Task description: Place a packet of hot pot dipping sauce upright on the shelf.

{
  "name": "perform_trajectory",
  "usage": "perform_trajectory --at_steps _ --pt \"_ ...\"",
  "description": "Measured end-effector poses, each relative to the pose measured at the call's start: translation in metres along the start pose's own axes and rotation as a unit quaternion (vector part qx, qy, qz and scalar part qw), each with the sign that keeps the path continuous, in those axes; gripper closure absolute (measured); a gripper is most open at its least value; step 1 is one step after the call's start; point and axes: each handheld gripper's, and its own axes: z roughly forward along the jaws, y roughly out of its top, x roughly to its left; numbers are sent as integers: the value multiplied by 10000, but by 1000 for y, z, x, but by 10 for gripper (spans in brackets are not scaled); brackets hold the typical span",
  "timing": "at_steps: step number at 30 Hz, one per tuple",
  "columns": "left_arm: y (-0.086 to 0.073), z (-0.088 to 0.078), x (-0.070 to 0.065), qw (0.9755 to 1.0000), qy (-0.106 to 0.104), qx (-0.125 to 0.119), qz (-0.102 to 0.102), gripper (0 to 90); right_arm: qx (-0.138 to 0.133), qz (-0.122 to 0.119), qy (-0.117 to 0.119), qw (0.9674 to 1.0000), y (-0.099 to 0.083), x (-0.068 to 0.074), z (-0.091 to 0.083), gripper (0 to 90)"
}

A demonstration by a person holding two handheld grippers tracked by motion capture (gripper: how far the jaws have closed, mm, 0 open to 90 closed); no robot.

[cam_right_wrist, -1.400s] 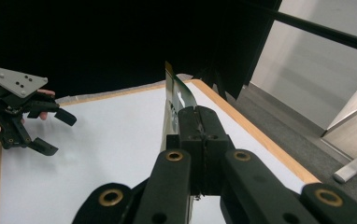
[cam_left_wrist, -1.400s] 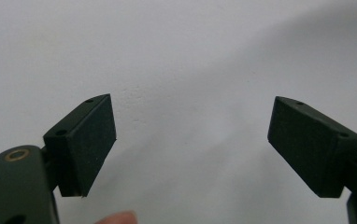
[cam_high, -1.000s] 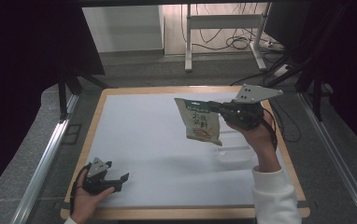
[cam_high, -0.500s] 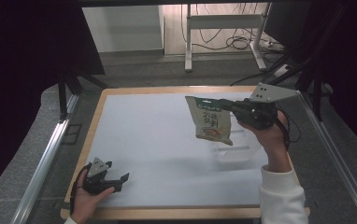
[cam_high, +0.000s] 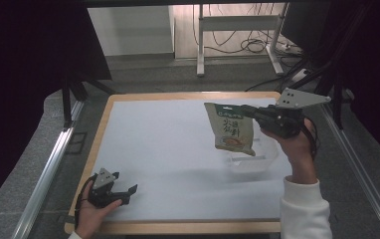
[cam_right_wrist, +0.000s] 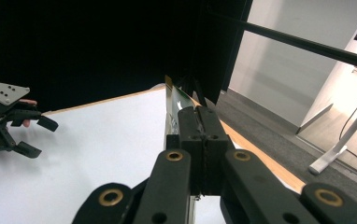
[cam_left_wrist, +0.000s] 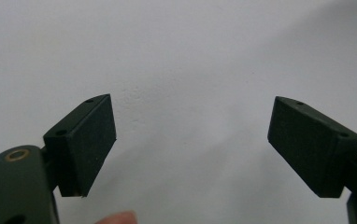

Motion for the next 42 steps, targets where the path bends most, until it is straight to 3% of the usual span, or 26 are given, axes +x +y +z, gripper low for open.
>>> perform_trajectory --at_steps 16,34,42 --pt "0 0 0 10000 -4 6 4 154 5 76 -39 10000 -5 -10 -15 900" --pt "0 1 1 10000 -1 3 -2 154 189 374 -39 9991 -26 -34 -13 900" --pt "0 0 1 10000 -4 -3 1 154 183 449 -14 9988 -30 -38 -12 900"
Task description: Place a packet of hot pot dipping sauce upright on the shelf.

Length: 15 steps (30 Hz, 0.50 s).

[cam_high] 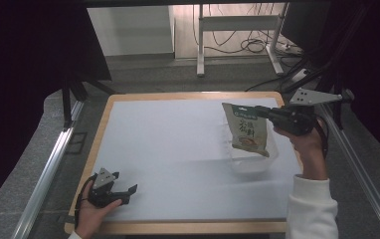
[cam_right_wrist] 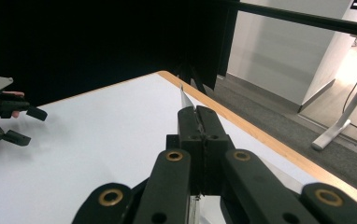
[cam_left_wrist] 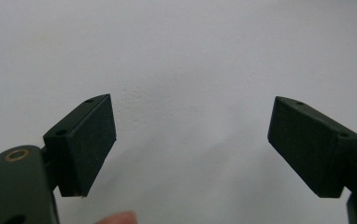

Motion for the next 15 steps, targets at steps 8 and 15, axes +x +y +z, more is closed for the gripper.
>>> perform_trajectory --at_steps 8,15 --pt "0 0 0 10000 -1 3 0 154 -47 -43 74 10000 1 1 -3 900" --pt "0 0 0 10000 -2 4 3 154 57 -47 142 9999 -1 -1 -1 899"
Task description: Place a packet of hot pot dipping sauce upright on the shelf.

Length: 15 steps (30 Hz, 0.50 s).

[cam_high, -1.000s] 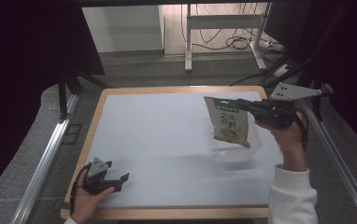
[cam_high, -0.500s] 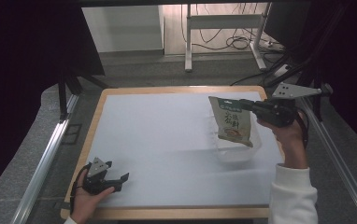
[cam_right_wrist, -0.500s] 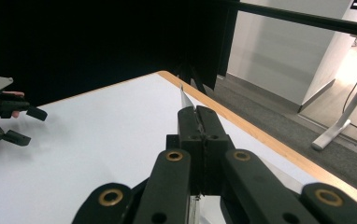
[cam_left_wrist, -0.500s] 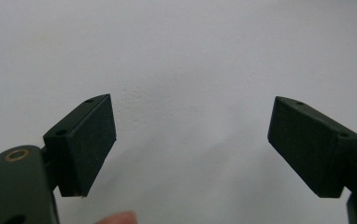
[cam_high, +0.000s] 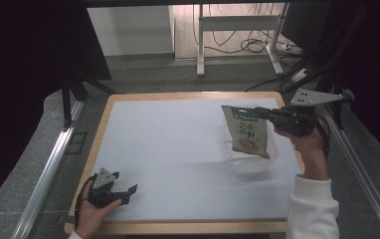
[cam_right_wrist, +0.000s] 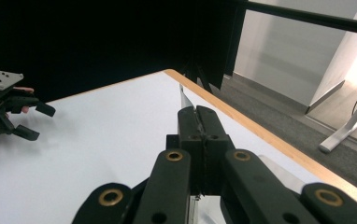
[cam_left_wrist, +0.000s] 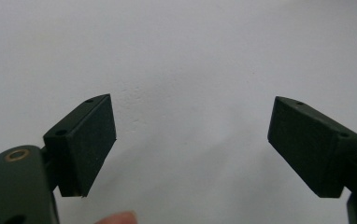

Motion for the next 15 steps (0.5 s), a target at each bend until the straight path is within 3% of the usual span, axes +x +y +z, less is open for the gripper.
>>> perform_trajectory --at_steps 15 --pt "0 0 0 10000 -3 9 15 154 168 164 -17 9997 -13 -12 10 899"
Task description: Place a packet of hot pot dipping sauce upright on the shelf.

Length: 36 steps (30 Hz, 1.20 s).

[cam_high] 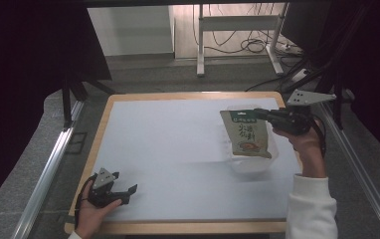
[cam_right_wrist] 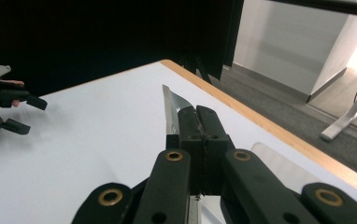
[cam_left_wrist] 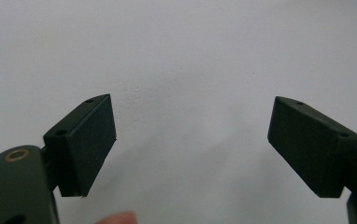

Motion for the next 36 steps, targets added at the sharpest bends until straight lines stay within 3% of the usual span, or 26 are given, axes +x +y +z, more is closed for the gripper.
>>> perform_trajectory --at_steps 9,17,24,28,31,36 --pt "0 0 0 10000 -6 -1 -18 154 230 149 -130 9995 -12 -11 6 898" --pt "0 0 0 10000 -15 -5 -19 154 566 98 -286 9979 -18 -13 12 896" --pt "0 0 0 10000 -19 -9 -21 154 998 97 -444 9940 -23 -14 22 893" --pt "0 0 0 10000 -25 5 -9 154 1091 142 -541 9925 -24 -15 24 888" --pt "0 1 -1 10000 -30 15 0 154 1179 120 -736 9902 -25 -14 23 835" --pt "0 1 -1 10000 -25 11 -9 154 1075 41 -861 9905 -21 -10 21 697"
